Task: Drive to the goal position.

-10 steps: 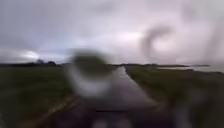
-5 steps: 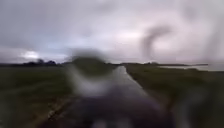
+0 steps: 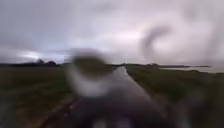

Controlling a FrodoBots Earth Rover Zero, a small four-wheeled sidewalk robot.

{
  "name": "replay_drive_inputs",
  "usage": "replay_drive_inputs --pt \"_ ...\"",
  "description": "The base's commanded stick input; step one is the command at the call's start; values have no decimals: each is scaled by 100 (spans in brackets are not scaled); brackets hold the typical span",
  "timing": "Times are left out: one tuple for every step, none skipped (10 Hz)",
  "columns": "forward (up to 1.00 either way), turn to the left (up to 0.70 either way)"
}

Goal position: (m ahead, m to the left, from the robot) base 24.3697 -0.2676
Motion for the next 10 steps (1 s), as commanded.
replay_drive_inputs --pt "70 -6" --pt "70 0" --pt "70 0" --pt "70 0" --pt "70 0" --pt "70 0" --pt "70 0" --pt "70 0" --pt "70 0" --pt "70 0"
